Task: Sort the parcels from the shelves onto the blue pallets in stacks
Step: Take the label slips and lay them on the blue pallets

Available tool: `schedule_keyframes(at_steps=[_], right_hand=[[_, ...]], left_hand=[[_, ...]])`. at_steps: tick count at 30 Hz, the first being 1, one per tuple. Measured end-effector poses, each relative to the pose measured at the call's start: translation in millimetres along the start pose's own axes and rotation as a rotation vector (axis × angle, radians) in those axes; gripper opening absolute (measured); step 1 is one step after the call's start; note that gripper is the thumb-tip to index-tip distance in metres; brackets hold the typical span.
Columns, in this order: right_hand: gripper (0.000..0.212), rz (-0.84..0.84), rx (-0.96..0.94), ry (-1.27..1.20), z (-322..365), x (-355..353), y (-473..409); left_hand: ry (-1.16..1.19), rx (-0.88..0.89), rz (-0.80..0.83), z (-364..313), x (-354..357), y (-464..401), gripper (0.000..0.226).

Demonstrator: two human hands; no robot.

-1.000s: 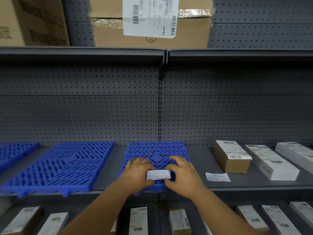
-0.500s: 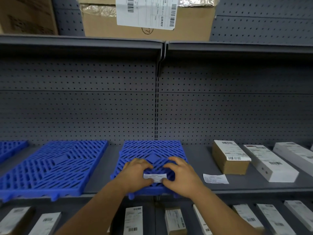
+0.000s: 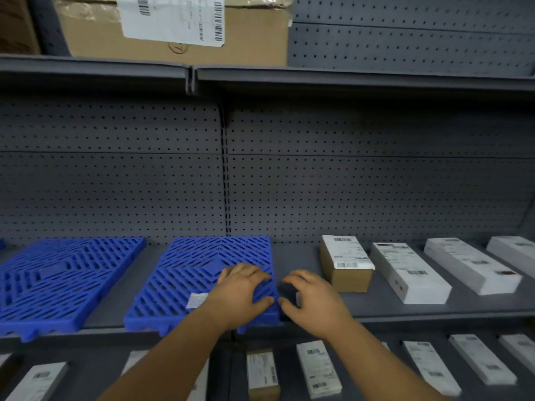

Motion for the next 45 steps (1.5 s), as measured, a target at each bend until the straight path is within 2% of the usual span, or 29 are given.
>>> schedule_keyframes(at_steps=[7,13,19,33,45], right_hand=[[0.048,-0.017,0.009,0.029,-46,-16,28],[0.056,0.006,0.058,0.108,-76,-25,38],[0.043,0.030,0.077,0.142,-86,-21,32],[0.043,0.029,0.076,0.195,-93,-17,21],[0.041,0.038,0.085,0.220,-89,-16,25]], left_hand=[[0.015,0.005,-0.003,-48,27,-20,0.053],[0.005,-0.004,0.006,-66,43,-30,0.047],[-0.090,-0.020,0.091,-65,49,-47,0.050],[-0.186,-0.001,0.222,-62,60,-71,0.049],[-0.130,-0.005,0.090,-64,56,-67,0.034]])
Point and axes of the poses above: each hand's wrist, its own y-axis away from the middle knuckle, its own x-axis out of the palm, z = x × y, the point moved 1 cm from there along -y, towards the middle knuckle, and after that the axes turned 1 degree about -z, right-handed, at the moved point
